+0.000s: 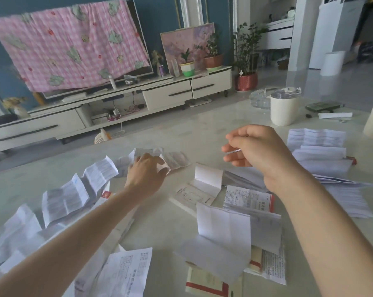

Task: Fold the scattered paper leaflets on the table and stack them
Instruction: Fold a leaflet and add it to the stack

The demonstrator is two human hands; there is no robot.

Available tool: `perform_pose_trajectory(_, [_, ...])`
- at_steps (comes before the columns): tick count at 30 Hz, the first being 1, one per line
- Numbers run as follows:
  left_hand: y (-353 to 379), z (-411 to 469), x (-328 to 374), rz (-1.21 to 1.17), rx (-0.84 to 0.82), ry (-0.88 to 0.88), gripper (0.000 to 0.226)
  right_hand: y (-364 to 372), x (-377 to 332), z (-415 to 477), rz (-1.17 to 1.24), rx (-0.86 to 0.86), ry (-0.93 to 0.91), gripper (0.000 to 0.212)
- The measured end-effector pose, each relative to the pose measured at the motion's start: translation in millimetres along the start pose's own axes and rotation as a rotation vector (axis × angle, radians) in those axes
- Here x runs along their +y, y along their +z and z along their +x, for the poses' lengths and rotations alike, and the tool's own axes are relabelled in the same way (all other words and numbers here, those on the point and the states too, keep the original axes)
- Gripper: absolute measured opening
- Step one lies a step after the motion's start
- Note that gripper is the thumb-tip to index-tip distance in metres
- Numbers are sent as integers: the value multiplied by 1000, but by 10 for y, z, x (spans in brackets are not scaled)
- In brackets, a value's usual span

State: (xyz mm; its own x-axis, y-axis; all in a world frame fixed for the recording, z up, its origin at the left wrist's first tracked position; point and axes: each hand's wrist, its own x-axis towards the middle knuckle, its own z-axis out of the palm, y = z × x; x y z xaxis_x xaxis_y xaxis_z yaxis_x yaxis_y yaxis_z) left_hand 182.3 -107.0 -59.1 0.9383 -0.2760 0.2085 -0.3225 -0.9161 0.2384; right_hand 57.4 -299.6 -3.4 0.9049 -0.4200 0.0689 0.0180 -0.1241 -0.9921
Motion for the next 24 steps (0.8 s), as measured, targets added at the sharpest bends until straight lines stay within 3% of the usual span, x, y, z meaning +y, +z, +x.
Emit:
perform_pose_trajectory(4, [110, 151, -218, 47, -100, 77, 64, 80, 0, -12, -21, -35, 7, 12])
perform_pose_trajectory(7, [249, 279, -133, -30, -154, 106, 66, 123, -4, -9, -16, -42, 7, 12])
perform_pose_trajectory(11, [372, 451, -76, 6, -197, 101, 48, 209, -13, 1, -30, -56, -3, 12])
perform_pose_trajectory(15, [366, 475, -70, 158, -161, 222, 20, 273, -5, 0, -66, -90, -11, 11])
perform_pose_trajectory(18, [273, 404, -115, 2, -68, 160, 30, 298, -5, -14, -75, -95, -18, 10])
perform_pose_trajectory(24, [-209, 157, -53, -370, 459, 152, 31, 345, -6, -71, -81, -98, -26, 11])
